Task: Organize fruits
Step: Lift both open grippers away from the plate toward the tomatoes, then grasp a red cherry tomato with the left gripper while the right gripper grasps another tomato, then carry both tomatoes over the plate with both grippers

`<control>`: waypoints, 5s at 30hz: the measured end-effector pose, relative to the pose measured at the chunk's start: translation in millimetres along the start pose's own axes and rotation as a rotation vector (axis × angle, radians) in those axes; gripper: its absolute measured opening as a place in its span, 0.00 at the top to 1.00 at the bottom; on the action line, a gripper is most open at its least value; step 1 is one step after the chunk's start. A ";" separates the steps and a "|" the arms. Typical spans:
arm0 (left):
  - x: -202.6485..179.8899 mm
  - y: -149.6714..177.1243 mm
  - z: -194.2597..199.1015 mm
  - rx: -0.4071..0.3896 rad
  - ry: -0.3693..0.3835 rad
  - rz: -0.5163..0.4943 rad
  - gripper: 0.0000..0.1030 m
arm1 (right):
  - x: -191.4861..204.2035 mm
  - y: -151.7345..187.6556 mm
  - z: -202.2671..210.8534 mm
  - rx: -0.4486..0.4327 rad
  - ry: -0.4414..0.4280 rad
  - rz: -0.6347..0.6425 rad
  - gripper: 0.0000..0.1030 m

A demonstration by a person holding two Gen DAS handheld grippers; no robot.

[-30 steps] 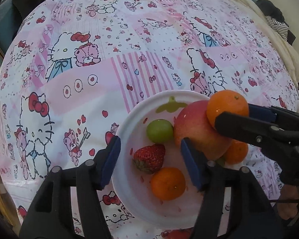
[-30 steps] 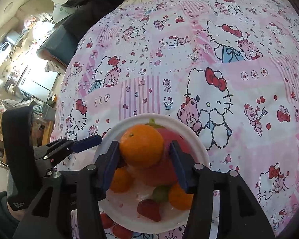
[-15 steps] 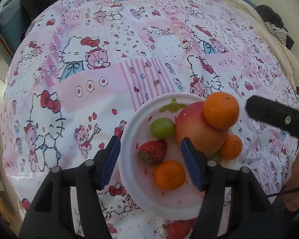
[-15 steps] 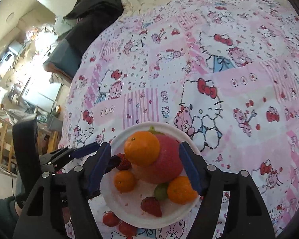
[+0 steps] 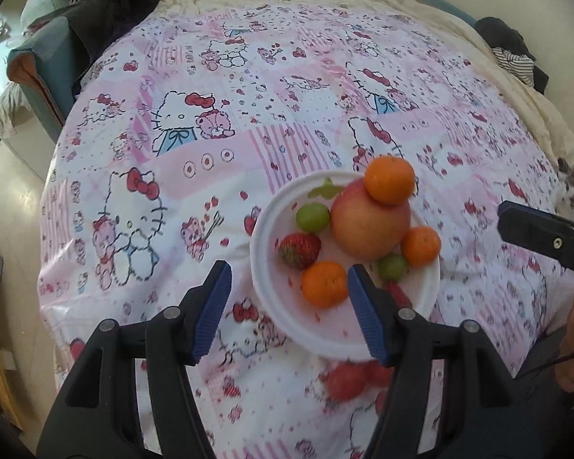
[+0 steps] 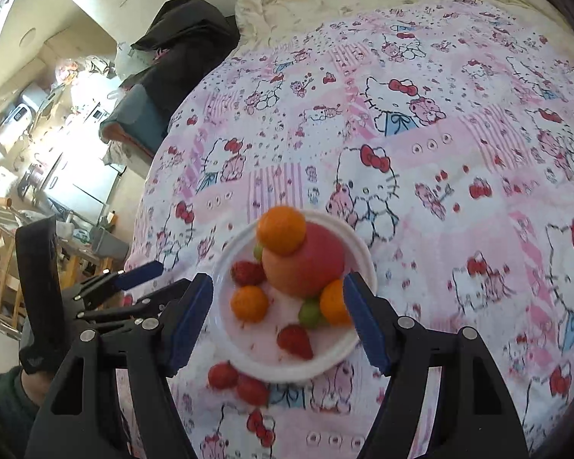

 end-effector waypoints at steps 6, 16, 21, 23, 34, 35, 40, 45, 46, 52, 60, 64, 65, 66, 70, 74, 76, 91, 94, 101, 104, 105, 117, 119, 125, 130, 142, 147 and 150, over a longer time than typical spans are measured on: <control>-10.7 24.7 22.2 -0.015 0.010 0.005 0.42 | 3.9 31.0 26.5 -0.014 -0.020 -0.010 0.29; -16.2 64.7 40.5 -0.032 0.014 0.045 0.42 | 6.9 78.9 35.1 0.031 -0.014 -0.023 0.29; -3.6 83.1 37.3 -0.011 -0.021 0.112 0.42 | 4.4 89.3 23.8 0.072 0.008 -0.044 0.29; -0.1 88.8 33.3 0.006 -0.028 0.125 0.42 | 0.7 92.8 15.1 0.103 0.016 -0.063 0.29; -25.2 98.6 -13.5 0.134 0.063 0.082 0.59 | -23.4 98.0 0.8 0.168 0.030 -0.165 0.29; -26.3 98.0 -19.2 0.144 0.082 0.097 0.63 | -24.9 97.9 0.7 0.168 0.031 -0.168 0.29; -30.2 95.0 -36.5 0.175 0.120 0.141 0.66 | -33.7 97.3 1.4 0.167 0.037 -0.184 0.29; -26.9 89.6 -43.0 0.172 0.128 0.189 0.72 | -42.3 97.9 2.3 0.171 0.039 -0.198 0.29; -26.1 88.9 -43.1 0.171 0.130 0.197 0.72 | -43.4 98.0 2.4 0.173 0.038 -0.199 0.29; -25.3 88.5 -42.2 0.177 0.137 0.203 0.74 | -44.2 98.9 2.7 0.174 0.034 -0.201 0.29; -20.4 90.5 -10.6 0.136 0.094 0.199 0.74 | -36.2 101.7 -1.6 0.191 0.036 -0.174 0.29; -5.9 90.1 4.5 0.098 0.096 0.263 0.74 | -25.1 105.1 -10.0 0.214 0.048 -0.138 0.29; -2.8 89.5 7.4 0.091 0.090 0.267 0.74 | -19.1 106.8 -13.7 0.225 0.053 -0.118 0.29; 0.3 89.2 10.6 0.081 0.077 0.267 0.74 | -15.1 107.8 -15.9 0.231 0.054 -0.104 0.29; 11.5 89.5 21.0 0.058 0.058 0.279 0.74 | 12.4 112.5 -30.8 0.255 0.071 -0.001 0.29; 20.1 91.9 28.8 0.042 0.045 0.294 0.74 | 38.9 117.4 -45.4 0.277 0.067 0.093 0.36; 23.7 91.9 33.0 0.029 0.036 0.293 0.74 | 50.0 120.0 -54.2 0.292 0.072 0.136 0.38; 30.0 93.2 39.1 0.005 0.007 0.274 0.74 | 61.4 127.6 -76.5 0.300 0.150 0.242 0.70; 25.5 91.6 36.3 0.007 -0.001 0.253 0.74 | 61.0 125.8 -68.3 0.281 0.123 0.236 0.70; 13.6 88.3 28.3 0.012 -0.016 0.212 0.74 | 46.7 116.5 -36.4 0.215 0.019 0.137 0.70; 7.9 84.6 25.4 0.010 -0.018 0.198 0.74 | 29.4 111.4 -25.2 0.193 0.024 0.084 0.70; 6.0 82.5 25.0 0.006 -0.018 0.194 0.74 | 24.2 109.4 -21.3 0.183 0.023 0.068 0.70; -39.7 57.4 6.2 -0.008 0.012 0.073 0.74 | -21.0 73.8 29.8 0.029 -0.034 -0.088 0.70; -43.5 51.0 1.5 -0.010 0.015 0.065 0.74 | -20.5 67.7 32.6 0.019 -0.042 -0.082 0.70; -46.8 36.3 -18.5 0.005 0.001 0.054 0.74 | -19.0 38.8 27.0 0.014 -0.058 -0.074 0.70; -41.9 37.2 -40.2 0.052 -0.002 0.066 0.74 | -14.7 17.9 -5.5 0.088 -0.071 -0.067 0.70; -28.9 41.1 -68.5 0.113 0.016 0.125 0.73 | -14.0 25.8 -64.9 0.265 -0.117 -0.147 0.70; -28.8 41.3 -67.6 0.117 0.010 0.126 0.72 | -7.5 26.4 -73.2 0.283 -0.111 -0.138 0.70; -28.8 42.2 -67.8 0.123 0.021 0.131 0.72 | -4.5 26.7 -76.6 0.293 -0.114 -0.135 0.70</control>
Point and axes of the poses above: each gripper's, at about its wrist camera, not at the fingertips, and z roughly against the way its jaws point, x to its left, y to its underside, the point moved 6 cm from there along -z, roughly the way its jaws point, and after that the axes turned 14 degrees about y, right-handed, at the moved point
